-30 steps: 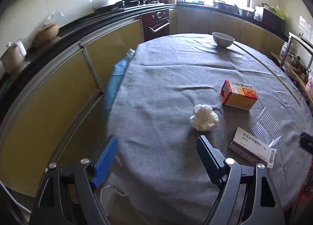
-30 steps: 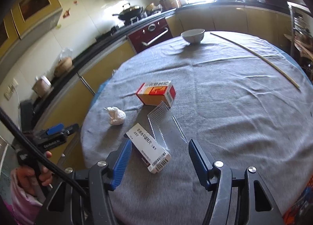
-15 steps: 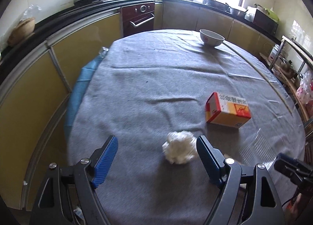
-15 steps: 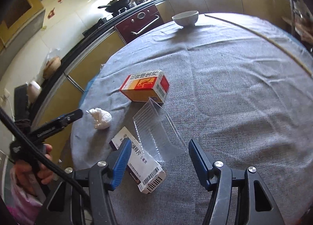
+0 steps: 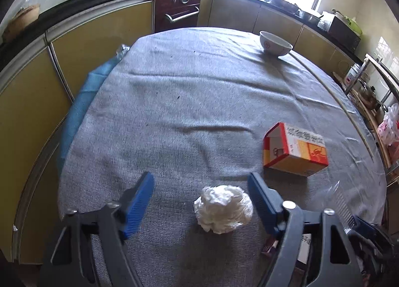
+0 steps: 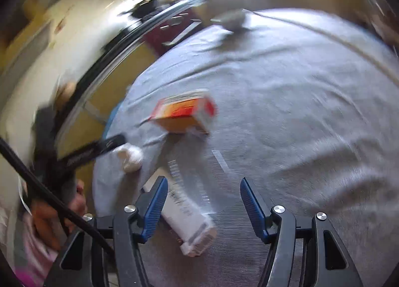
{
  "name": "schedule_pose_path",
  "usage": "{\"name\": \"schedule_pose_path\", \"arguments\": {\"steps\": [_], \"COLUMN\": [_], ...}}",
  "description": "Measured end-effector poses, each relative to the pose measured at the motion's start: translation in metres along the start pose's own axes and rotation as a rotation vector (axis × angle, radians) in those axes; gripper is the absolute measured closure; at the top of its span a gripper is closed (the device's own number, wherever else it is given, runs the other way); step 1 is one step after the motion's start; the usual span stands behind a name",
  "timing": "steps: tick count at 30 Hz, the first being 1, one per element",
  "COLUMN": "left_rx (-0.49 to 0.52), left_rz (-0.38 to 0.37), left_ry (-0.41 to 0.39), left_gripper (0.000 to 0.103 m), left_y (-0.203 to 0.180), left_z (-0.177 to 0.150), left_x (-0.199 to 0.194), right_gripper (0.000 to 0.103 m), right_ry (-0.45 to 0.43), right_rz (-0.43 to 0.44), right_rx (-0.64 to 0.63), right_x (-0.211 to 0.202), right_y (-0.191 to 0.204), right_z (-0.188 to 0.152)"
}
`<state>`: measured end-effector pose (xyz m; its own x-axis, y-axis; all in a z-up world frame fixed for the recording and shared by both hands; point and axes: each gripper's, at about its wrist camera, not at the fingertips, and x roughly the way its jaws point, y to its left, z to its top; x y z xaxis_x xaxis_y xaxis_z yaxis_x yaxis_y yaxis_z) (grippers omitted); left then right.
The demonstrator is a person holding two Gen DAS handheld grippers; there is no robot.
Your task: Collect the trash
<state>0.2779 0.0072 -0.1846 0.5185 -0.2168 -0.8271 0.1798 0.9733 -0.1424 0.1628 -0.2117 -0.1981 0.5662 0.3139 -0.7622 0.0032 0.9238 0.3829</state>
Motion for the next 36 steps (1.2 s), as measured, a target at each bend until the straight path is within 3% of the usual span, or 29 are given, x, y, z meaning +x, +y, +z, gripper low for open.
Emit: {"name": "schedule_pose_path", "arguments": {"steps": [2,4,8,13,19,25,32,36], "left_rx": [-0.003,-0.008,-0.014,0.022,0.023,0.02,0.03,0.023], "left_rz": [0.007,0.008,0.002,0.016,0.0,-0.022,-0.031,-0.039], "left_ry": [0.017,0.027,0.016,-0.007,0.007,0.011,0.037,0.017], "left_gripper": [0.033,0.033,0.033,0.033,0.033,0.033,0.033,0.033], "left_y": [0.003,0.007,0.012,0.009,0.013,0.018,0.023,0.023], "left_z": [-0.004,-0.008,-0.013,-0.014,-0.018,-0.024,-0.035,-0.034], "left_x": [0.002,0.003,-0.004,-0.011,-0.011,-0.017,-0.02,-0.027], "right_gripper": [0.038,0.038,0.038,0.036,0.033,0.033,0.033,0.033], "right_ry": [-0.017,-0.045,-0.055,-0.01,0.076,0.092,0.075,0.057], "right_rz": [0.102,0.135,0.033,0.055,0.086,0.106,-0.024,-0.029], "right_rx": [-0.036,-0.063,-0.004,0.142,0.159,0.146,0.072,0.05], "right_x": [-0.006,-0.014,-0.016,-0.009,0.018,0.033,0.039,0.035], "right_y": [0.014,0.019,-0.001,-0.026,-0.03,-0.023,-0.016,-0.012], "right_z": [-0.001,-0.001,0.004,0.008,0.007,0.009,0.014,0.014]}}
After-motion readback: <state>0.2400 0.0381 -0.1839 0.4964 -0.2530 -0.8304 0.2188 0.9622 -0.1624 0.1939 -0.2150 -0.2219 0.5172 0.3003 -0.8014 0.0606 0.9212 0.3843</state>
